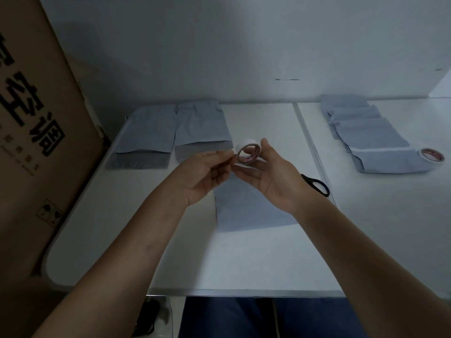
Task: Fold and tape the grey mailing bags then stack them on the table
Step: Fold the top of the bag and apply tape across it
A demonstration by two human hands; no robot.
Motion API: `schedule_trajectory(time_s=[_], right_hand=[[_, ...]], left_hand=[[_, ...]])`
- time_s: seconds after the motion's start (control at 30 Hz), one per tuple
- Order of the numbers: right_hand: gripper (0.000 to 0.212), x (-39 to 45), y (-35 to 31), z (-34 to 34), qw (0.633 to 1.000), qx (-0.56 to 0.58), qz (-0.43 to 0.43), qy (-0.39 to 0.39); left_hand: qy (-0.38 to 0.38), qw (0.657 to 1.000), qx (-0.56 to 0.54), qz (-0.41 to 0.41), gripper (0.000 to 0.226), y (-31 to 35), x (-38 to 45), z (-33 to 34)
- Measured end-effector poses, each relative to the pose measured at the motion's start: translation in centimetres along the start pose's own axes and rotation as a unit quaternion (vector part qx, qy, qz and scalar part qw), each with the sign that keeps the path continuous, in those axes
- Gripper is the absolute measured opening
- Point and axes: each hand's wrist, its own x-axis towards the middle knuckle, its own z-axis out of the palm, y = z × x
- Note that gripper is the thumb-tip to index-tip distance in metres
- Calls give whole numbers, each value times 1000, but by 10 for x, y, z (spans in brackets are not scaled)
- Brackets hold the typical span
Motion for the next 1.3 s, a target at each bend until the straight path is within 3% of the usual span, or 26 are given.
schedule_trajectory(time_s=[0.2, 0.3, 0.63, 0.8, 0.97, 1.03, 1.17, 1.3], right_hand=[[46, 12, 10, 8, 1000, 10, -8, 26], [33, 15, 12, 9, 998, 6, -33, 45], [25, 17, 23, -1, 970, -183, -127, 93], [27, 23, 29, -14, 914, -348, -169, 122], [15, 24, 36, -25, 852, -453, -229, 126], [16, 26, 39, -27, 871, -429, -197, 134], [13, 28, 38, -23, 972, -200, -75, 103], [21, 26, 36, -14, 995, -32, -20, 88]], left_hand=[[17, 993, 112, 20, 7, -4, 5, -9], [39, 987, 152, 28, 6, -5, 8, -14], [50, 977, 206, 19, 10, -14, 17, -25], [67, 978, 195, 19, 6, -17, 18, -28], [72, 979, 191, 18, 8, -19, 14, -34], [65, 977, 201, 8, 6, -23, 13, -36], [74, 973, 218, 0, 9, -30, 12, -38], [73, 974, 215, 2, 10, -33, 13, -35]])
